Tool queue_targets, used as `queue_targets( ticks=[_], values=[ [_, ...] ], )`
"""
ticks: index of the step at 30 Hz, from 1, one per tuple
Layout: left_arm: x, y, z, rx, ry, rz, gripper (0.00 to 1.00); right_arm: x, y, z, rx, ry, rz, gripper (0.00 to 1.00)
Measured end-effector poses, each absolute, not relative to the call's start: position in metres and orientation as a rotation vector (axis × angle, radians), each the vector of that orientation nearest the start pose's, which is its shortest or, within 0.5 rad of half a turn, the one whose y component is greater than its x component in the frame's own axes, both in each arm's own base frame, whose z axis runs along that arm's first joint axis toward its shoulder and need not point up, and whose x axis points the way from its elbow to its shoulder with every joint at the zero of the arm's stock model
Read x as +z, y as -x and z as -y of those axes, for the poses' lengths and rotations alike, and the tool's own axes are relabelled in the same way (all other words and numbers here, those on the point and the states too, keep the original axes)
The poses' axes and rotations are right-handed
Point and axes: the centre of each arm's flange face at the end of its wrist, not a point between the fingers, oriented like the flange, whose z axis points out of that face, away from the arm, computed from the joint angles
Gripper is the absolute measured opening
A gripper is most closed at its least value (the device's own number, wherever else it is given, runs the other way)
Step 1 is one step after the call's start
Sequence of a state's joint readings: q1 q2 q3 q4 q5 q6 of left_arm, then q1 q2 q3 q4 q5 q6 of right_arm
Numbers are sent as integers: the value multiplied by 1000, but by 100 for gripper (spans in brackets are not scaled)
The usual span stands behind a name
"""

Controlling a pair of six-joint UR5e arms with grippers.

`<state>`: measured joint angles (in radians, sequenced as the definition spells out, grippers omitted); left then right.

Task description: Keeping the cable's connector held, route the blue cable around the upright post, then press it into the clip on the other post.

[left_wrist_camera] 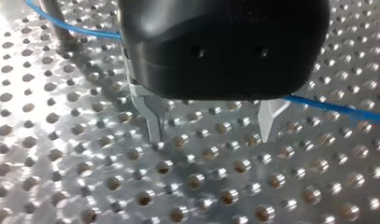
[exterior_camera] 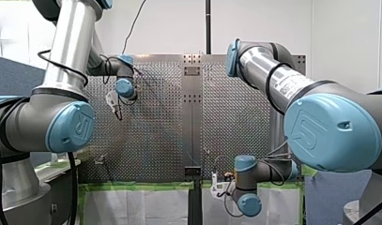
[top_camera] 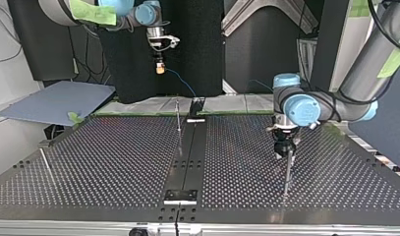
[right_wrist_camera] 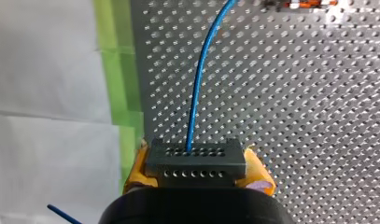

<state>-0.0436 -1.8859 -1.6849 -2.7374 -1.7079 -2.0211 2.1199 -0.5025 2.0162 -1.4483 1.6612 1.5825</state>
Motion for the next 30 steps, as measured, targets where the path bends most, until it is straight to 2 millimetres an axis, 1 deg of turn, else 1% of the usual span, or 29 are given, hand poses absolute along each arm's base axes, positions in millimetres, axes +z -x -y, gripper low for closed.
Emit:
queue_targets(
  ticks=[5, 8, 10, 15, 18, 25, 30],
  values=[
    [291, -575, 146, -333, 450, -1523, 100, -131, -357, 347, 1491, -1605, 1002, 0],
    [290, -574, 142, -356, 474, -1497, 100, -132, -357, 347, 1489, -1604, 1003, 0],
    [292, -573, 139, -370, 489, -1475, 100, -132, -356, 347, 1489, -1604, 1003, 0],
    [307, -567, 130, -410, 524, -1400, 100, -132, -356, 348, 1488, -1603, 1004, 0],
    [312, -567, 125, -438, 539, -1363, 100, -131, -355, 349, 1486, -1600, 1006, 0],
    [309, -566, 119, -497, 566, -1312, 100, -131, -351, 354, 1483, -1586, 1012, 0],
    [306, -565, 119, -554, 579, -1276, 100, -131, -349, 356, 1483, -1582, 1013, 0]
  ],
)
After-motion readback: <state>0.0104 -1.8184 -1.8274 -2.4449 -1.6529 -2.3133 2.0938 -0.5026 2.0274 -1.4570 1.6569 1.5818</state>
